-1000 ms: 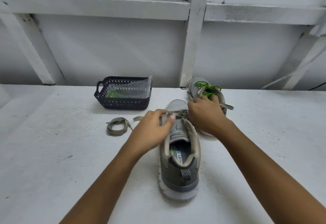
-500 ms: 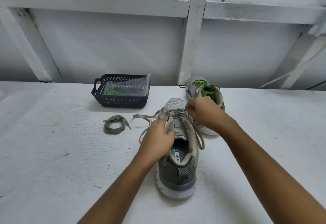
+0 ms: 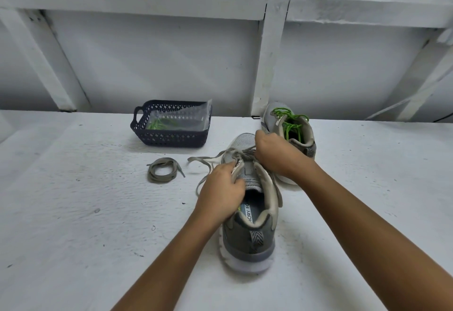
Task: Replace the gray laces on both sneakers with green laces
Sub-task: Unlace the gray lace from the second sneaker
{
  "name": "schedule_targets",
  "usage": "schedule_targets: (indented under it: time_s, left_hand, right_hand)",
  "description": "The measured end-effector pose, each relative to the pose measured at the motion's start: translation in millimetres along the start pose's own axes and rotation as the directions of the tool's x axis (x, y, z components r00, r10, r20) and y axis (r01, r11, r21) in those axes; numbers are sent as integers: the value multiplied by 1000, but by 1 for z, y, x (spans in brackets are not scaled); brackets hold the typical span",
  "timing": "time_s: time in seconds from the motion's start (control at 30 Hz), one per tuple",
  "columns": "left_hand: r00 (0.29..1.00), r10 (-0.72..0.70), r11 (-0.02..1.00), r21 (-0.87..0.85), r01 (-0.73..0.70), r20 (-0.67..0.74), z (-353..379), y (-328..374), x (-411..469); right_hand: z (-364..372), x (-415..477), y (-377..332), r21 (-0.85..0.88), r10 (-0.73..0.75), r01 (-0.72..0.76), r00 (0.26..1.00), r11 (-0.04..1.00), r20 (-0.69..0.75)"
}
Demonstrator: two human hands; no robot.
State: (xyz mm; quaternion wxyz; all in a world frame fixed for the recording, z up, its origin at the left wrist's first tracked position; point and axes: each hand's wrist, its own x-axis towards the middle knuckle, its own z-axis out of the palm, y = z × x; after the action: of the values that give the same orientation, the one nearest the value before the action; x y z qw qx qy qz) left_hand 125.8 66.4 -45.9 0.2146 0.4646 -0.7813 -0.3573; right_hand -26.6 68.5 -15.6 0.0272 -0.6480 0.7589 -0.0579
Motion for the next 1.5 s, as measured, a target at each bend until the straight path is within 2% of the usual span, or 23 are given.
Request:
schedule_targets:
  time_s: [0.17, 0.3, 0.47, 0.63, 0.83, 0.9, 0.97, 1.1, 1.2, 1.37, 1.5]
  left_hand:
    - [1000, 0, 1000, 1, 0, -11, 1, 0, 0]
    - [1000, -1, 1000, 1, 1, -12, 1, -2, 0]
    - [1000, 3, 1000, -1, -3, -18, 2, -3, 1]
    - [1000, 3, 1000, 7, -3, -9, 3, -2, 2]
    - [1000, 20, 1000, 16, -20, -18, 2, 0, -1]
    - [1000, 19, 1000, 23, -19, -15, 1, 0, -1]
    - [1000, 17, 999, 28, -16, -14, 2, -1, 0]
    - [1000, 17, 1000, 26, -16, -22, 1, 1, -1]
    - [1000, 14, 999, 30, -13, -27, 1, 0, -1]
    - [1000, 8, 1000, 26, -7, -22, 2, 0, -1]
    - [1000, 11, 1000, 20, -10, -27, 2, -1, -2]
  right_hand:
    - [2, 0, 0, 26, 23, -20, 994, 999, -107]
    - [2, 1, 11, -42, 92, -99, 985, 994, -148]
    - [-3, 3, 14, -3, 104, -106, 984, 994, -145]
    - [1, 1, 9, 21, 60, -59, 998, 998, -33]
    - [-7, 1, 5, -53, 73, -87, 970, 995, -230]
    - [-5, 3, 2, -49, 85, -99, 966, 994, -245]
    - [-4, 4, 0, 60, 147, -138, 969, 989, -197]
    - [-9, 1, 3, 389, 258, -271, 962, 880, 85]
    - [-14, -5, 5, 469, 298, -343, 939, 814, 170]
    - [-11, -7, 5, 471, 303, -309, 949, 826, 91]
    - [-11, 5, 11, 423, 396, -282, 894, 861, -209]
